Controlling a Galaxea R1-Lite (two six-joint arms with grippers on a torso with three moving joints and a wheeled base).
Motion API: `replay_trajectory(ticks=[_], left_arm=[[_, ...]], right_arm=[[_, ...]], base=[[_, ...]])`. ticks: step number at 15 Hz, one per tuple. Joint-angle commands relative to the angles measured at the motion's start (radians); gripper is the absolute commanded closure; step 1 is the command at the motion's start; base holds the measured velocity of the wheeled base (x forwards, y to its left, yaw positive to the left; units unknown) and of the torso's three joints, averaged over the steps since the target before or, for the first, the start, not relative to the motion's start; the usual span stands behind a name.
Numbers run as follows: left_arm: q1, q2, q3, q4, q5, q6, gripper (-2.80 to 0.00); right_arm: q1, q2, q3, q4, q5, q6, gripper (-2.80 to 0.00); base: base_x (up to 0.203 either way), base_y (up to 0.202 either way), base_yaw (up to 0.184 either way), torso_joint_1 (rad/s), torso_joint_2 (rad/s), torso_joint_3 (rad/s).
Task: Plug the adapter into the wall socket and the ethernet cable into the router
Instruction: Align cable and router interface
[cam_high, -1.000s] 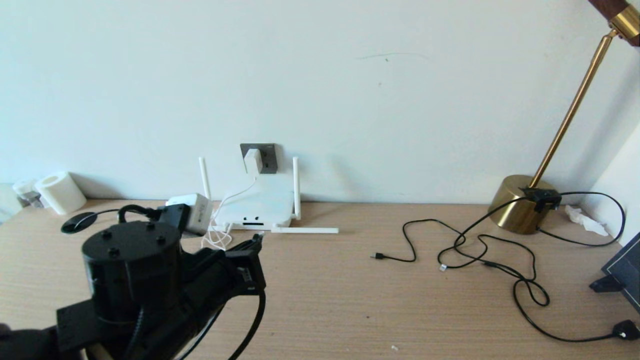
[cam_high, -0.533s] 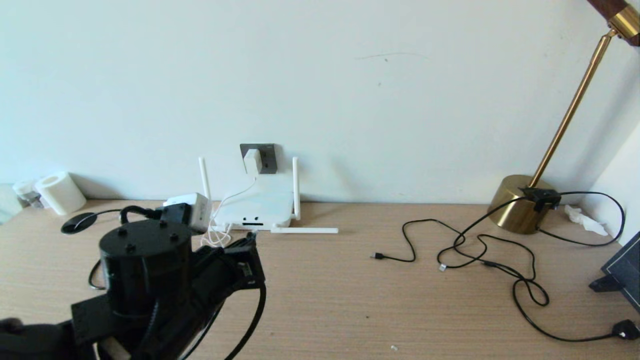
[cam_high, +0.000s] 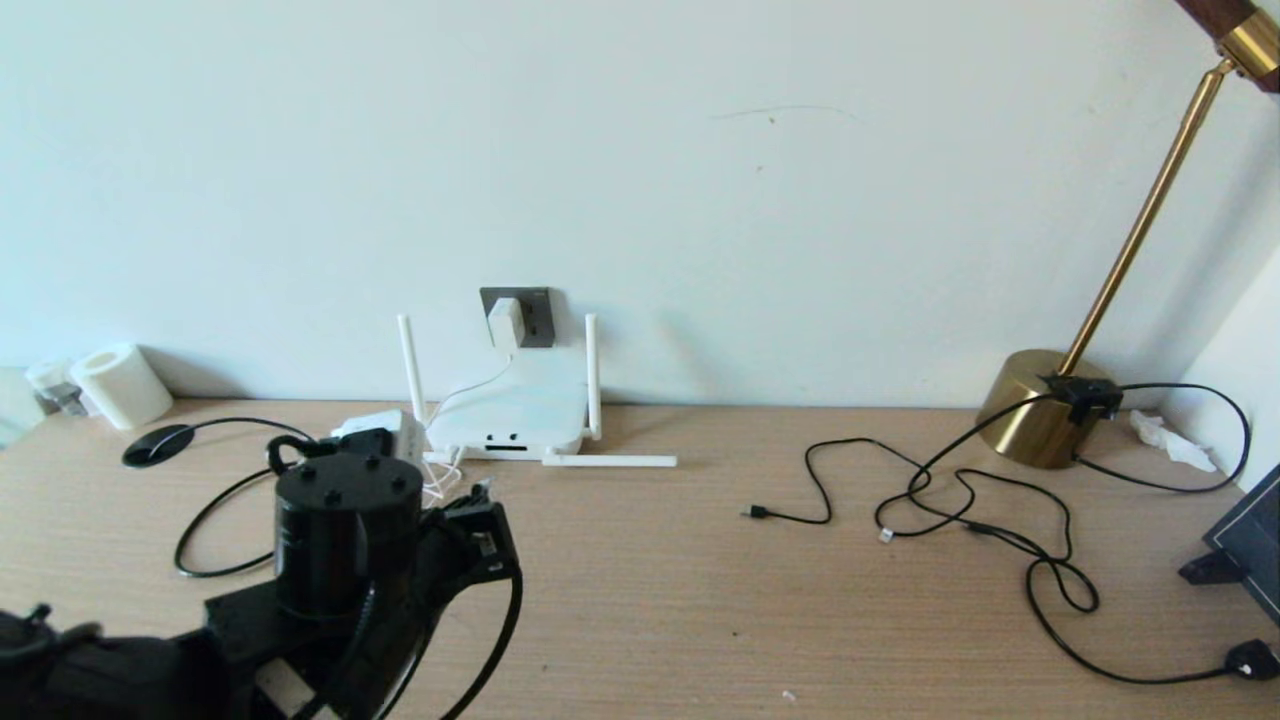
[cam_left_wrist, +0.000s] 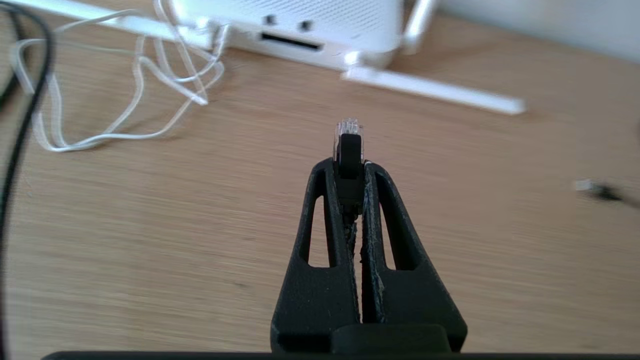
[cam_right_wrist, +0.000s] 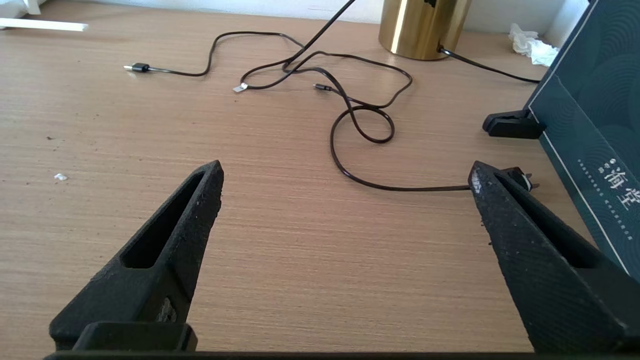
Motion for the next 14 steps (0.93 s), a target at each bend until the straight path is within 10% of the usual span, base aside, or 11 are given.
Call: replay_trajectory(ticks=[1,8,14], left_arm=[[0.024,0.027,0.009,-0.004,-0.004,0.025,0.00],[0.112,0.118,0.043,-0.162,-0.096,0.247,0.00],[0.159,0.352,0.050,-0.433,-0.100,0.263,0.00]], right_arm=[[0.000,0.001,0.000,0.000,0.000,-0.001,-2.80],[0.000,0.001,0.000,0.000,0.000,-0.001,-2.80],[0.000,0.001,0.000,0.000,0.000,-0.001,-2.80]], base=[[0.000,0.000,0.000,0.000,0.00,0.000],[0.000,0.000,0.000,0.000,0.00,0.000],[0.000,0.000,0.000,0.000,0.00,0.000]])
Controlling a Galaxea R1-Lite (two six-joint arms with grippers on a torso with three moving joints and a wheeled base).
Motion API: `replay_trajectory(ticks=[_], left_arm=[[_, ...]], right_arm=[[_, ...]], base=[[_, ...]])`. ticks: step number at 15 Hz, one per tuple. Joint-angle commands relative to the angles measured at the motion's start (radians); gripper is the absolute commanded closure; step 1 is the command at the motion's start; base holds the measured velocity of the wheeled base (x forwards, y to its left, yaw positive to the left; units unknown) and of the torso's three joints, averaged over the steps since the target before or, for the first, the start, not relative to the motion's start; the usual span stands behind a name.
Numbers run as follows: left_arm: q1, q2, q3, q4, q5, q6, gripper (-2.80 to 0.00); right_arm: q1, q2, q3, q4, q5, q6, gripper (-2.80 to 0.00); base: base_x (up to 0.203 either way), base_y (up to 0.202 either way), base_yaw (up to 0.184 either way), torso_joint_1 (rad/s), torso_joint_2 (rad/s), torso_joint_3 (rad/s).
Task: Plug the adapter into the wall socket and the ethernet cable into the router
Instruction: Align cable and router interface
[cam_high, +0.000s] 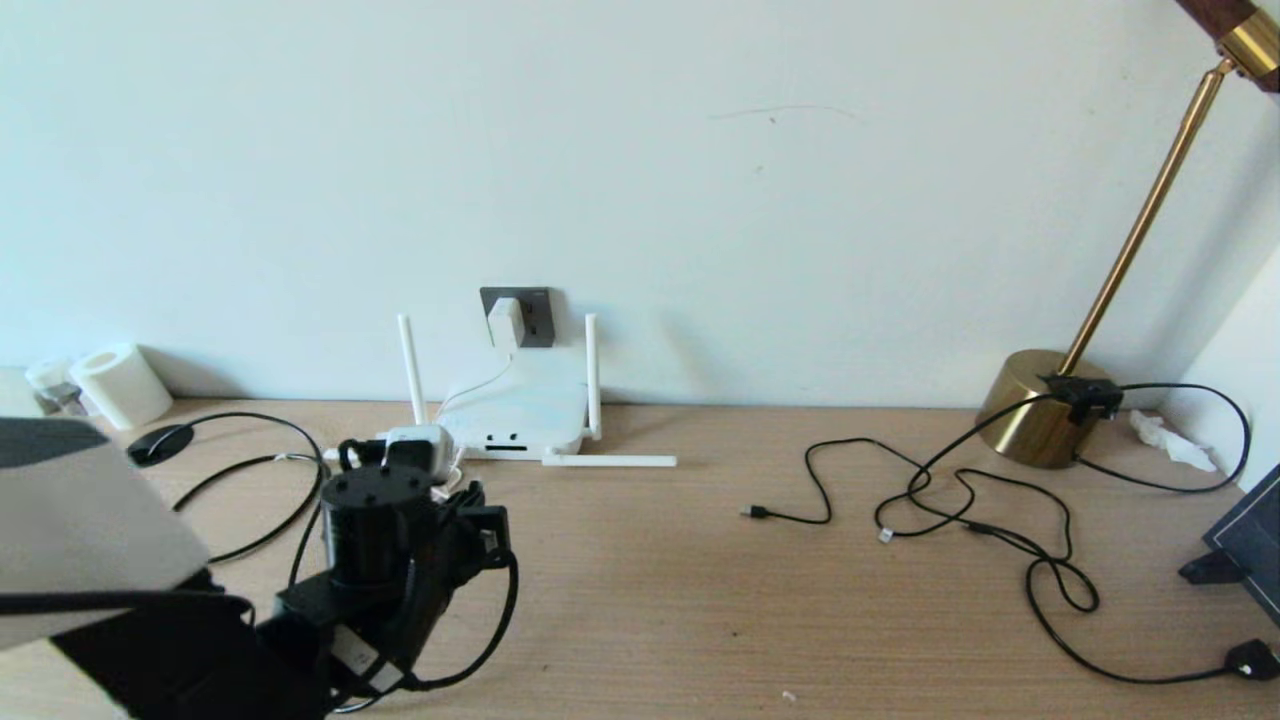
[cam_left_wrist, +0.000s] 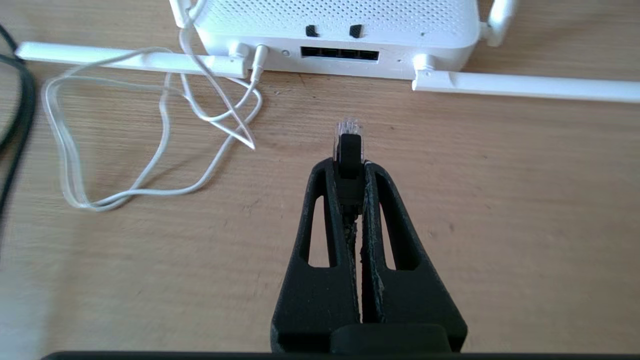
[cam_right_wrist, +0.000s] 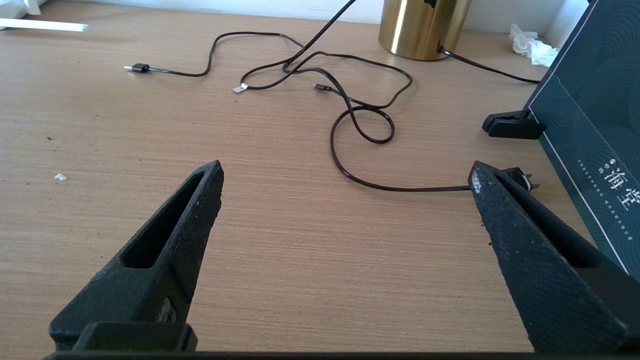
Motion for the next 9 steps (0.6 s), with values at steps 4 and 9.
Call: replay_trajectory(ticks=[4,9], left_arm=[[0.005,0.148,-0.029,-0.120,-0.009,0.003,0.00],[0.023,0.158,-0.074,-0.120,-0.013,-0.001,0.00]], right_arm=[[0.001,0.002,0.000,0.000,0.000,-0.001,-2.80],[0.000,0.002,0.001,0.000,0.000,-0.001,-2.80]], base=[[0.000,0.000,0.000,0.000,0.00,0.000],[0.000,0.000,0.000,0.000,0.00,0.000]])
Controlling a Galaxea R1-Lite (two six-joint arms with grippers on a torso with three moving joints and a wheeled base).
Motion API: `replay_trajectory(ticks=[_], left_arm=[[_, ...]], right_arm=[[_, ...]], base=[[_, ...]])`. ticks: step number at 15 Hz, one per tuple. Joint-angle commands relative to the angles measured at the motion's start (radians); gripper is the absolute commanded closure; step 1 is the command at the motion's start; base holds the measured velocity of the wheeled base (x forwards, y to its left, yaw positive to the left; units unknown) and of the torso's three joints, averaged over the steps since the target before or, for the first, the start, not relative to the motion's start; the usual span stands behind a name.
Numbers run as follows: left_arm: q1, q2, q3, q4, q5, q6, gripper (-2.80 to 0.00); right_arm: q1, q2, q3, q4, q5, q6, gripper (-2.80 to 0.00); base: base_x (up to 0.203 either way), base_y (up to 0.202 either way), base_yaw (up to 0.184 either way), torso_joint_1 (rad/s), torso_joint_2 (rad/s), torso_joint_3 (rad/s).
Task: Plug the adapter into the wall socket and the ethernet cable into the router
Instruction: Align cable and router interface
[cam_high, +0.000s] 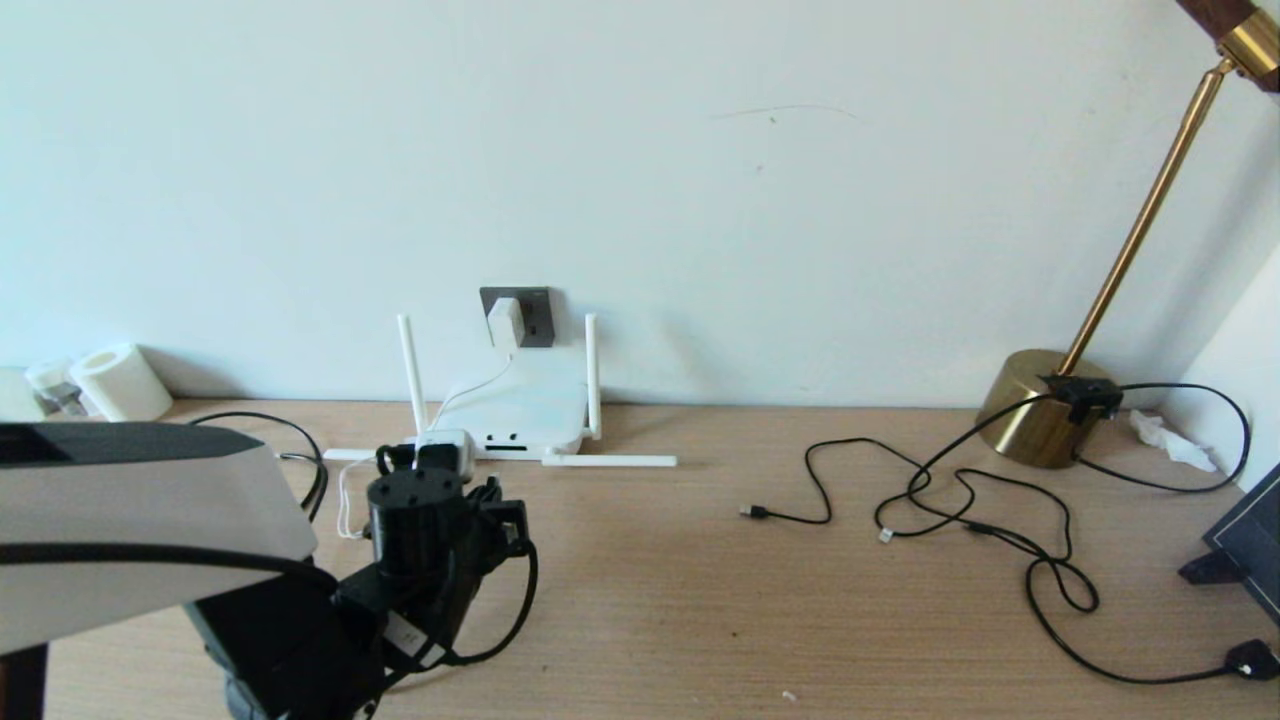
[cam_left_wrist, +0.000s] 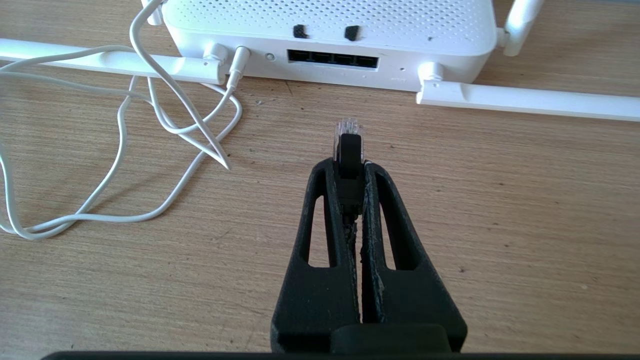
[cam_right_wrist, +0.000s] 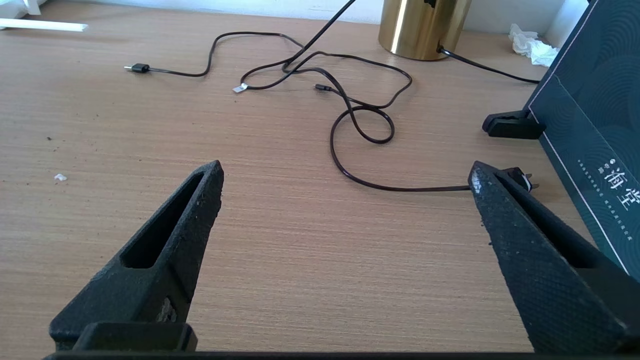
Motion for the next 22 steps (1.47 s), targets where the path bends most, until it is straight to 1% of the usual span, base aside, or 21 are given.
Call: replay_trajectory(ticks=[1,4,9,13,16,22], left_arm=[[0.008,0.007,-0.004,-0.007,0.003,-0.001,0.00],[0.036,0.005,-0.002,-0.007,-0.022,-0.001,0.00],[0.066,0.000,0.006,-0.007,-0.080,0.002,0.00],[0.070,-0.003,0.004,-0.007,-0.083,0.005,0.00],[0.071,-0.005,0.002,-0.007,-0.108,0.006,0.00],[0.079,0.003,-0.014,-0.006,-0.124,0.006,0.00]], right_arm=[[0.000,0.002,0.000,0.000,0.000,0.000,-2.80],[0.001,0.002,0.000,0.000,0.000,0.000,-2.80],[0.000,0.002,0.000,0.000,0.000,0.000,-2.80],[0.001,0.002,0.000,0.000,0.000,0.000,-2.80],[0.000,0.002,0.000,0.000,0.000,0.000,-2.80],[0.000,0.002,0.000,0.000,0.000,0.000,-2.80]], base=[[0.000,0.000,0.000,0.000,0.00,0.000],[0.000,0.000,0.000,0.000,0.00,0.000],[0.000,0.000,0.000,0.000,0.00,0.000],[0.000,0.000,0.000,0.000,0.00,0.000],[0.000,0.000,0.000,0.000,0.00,0.000],[0.000,0.000,0.000,0.000,0.00,0.000]])
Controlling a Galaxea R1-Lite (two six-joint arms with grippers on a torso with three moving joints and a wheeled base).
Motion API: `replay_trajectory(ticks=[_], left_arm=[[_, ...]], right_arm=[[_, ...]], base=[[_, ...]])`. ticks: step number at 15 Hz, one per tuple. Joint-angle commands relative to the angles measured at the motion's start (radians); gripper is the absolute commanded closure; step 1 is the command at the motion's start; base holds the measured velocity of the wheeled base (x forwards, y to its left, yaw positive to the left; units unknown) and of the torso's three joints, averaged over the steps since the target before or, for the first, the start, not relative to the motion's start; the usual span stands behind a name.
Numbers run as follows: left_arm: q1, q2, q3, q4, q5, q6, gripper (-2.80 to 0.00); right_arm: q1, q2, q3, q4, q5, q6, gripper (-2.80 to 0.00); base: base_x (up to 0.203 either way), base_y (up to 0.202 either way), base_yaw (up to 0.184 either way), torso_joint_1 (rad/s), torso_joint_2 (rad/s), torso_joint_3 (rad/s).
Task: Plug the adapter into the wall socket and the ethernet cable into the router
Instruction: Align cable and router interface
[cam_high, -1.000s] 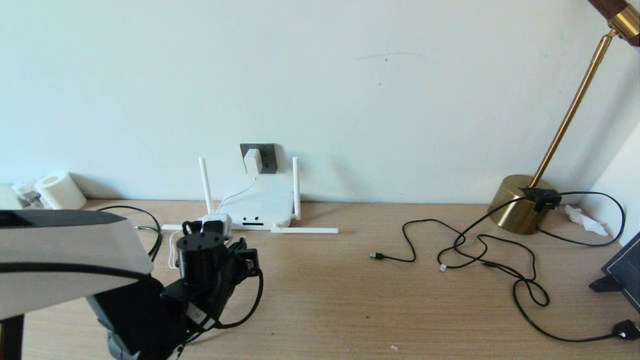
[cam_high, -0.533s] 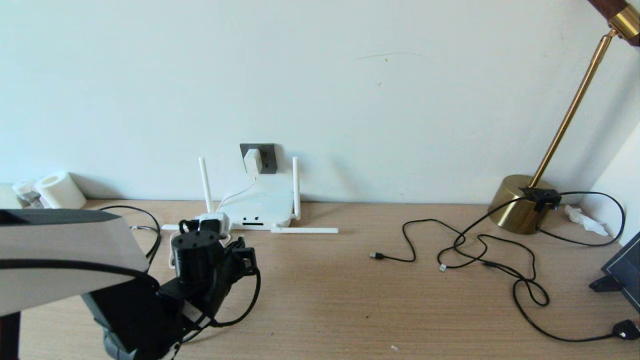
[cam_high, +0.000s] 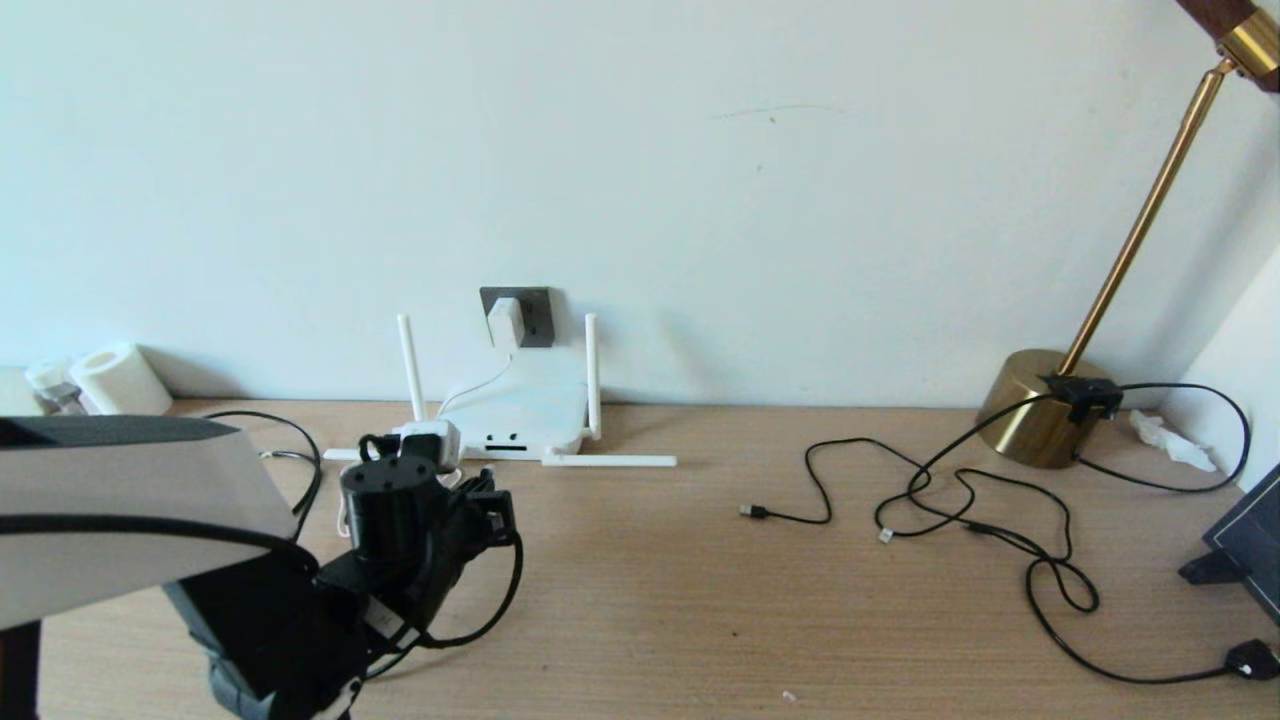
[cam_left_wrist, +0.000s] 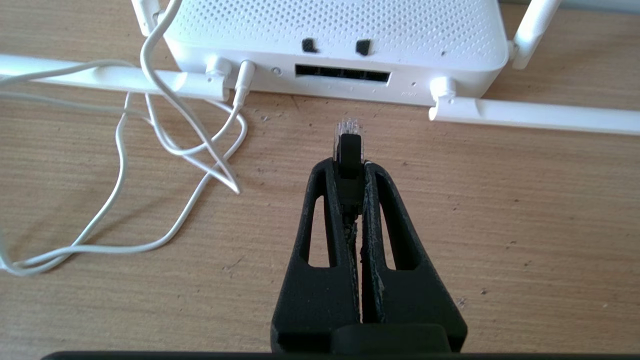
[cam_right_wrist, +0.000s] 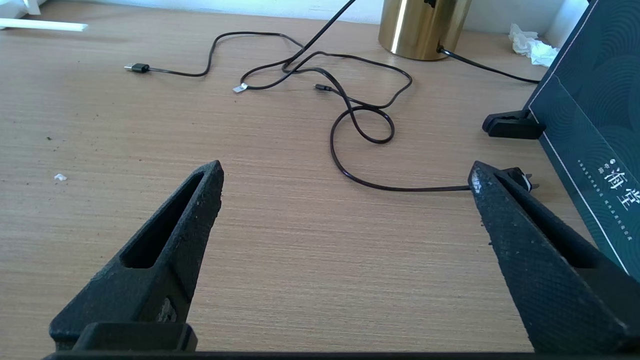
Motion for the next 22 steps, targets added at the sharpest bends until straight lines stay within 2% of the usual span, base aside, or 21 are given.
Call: replay_trajectory(ticks=[1,16,22], left_arm=[[0.000,0.000,-0.007,-0.007,0.001,-0.001,0.00],[0.026,0.004,-0.010,-0.003,-0.021,0.018,0.00],[0.025,-0.025,0.030,-0.004,-0.031,0.030,0.00]], right_arm=[[0.000,0.002,0.000,0.000,0.000,-0.001,-2.80],[0.000,0.002,0.000,0.000,0.000,-0.001,-2.80],[0.001,0.002,0.000,0.000,0.000,-0.001,-2.80]], base=[[0.000,0.000,0.000,0.000,0.00,0.000],[0.000,0.000,0.000,0.000,0.00,0.000],[0.000,0.000,0.000,0.000,0.00,0.000]])
